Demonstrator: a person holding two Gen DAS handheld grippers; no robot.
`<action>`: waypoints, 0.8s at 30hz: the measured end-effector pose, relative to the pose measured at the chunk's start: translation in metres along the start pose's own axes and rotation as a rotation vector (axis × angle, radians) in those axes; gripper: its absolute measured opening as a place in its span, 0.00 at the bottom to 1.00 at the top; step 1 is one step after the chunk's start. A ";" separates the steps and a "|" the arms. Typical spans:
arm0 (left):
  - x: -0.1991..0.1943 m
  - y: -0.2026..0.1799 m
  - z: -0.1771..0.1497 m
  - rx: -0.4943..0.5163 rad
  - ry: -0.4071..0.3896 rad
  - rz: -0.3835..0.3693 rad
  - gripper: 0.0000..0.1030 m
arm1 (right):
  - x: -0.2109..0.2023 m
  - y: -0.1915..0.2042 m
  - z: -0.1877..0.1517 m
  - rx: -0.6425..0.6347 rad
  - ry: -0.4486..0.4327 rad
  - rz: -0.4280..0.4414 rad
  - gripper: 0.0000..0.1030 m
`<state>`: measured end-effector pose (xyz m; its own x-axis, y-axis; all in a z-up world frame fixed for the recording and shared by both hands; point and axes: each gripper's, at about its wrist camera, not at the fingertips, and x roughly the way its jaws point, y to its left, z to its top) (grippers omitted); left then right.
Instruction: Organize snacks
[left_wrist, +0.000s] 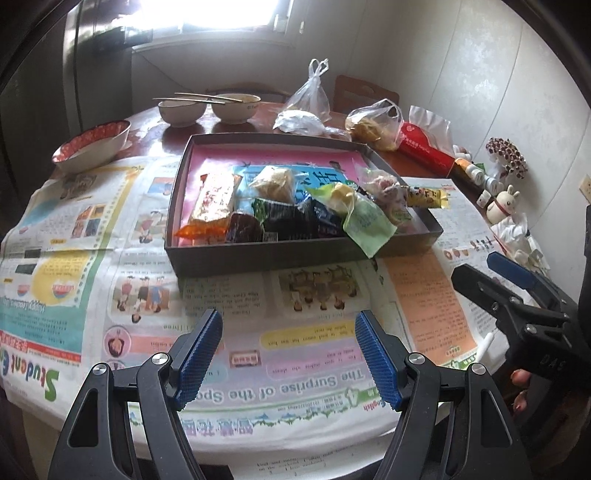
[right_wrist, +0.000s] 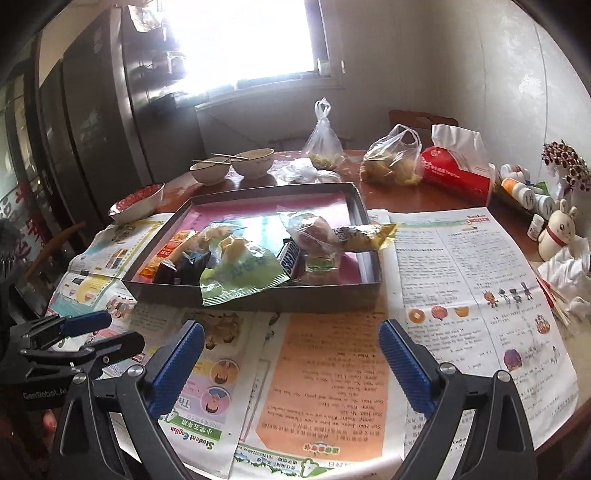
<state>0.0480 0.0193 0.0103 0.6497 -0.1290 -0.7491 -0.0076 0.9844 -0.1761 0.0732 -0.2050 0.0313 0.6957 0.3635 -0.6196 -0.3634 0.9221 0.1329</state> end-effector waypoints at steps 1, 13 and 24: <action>0.000 -0.001 -0.001 0.002 0.001 0.001 0.74 | -0.001 0.000 -0.001 -0.002 -0.002 -0.001 0.93; -0.002 -0.003 -0.008 0.012 0.006 0.011 0.74 | -0.002 0.002 -0.007 0.000 0.016 -0.012 0.93; -0.002 -0.001 -0.009 0.012 0.009 0.027 0.74 | -0.001 0.004 -0.008 -0.004 0.018 -0.015 0.93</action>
<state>0.0398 0.0179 0.0062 0.6425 -0.1037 -0.7593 -0.0155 0.9888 -0.1481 0.0659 -0.2030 0.0259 0.6895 0.3471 -0.6356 -0.3558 0.9268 0.1202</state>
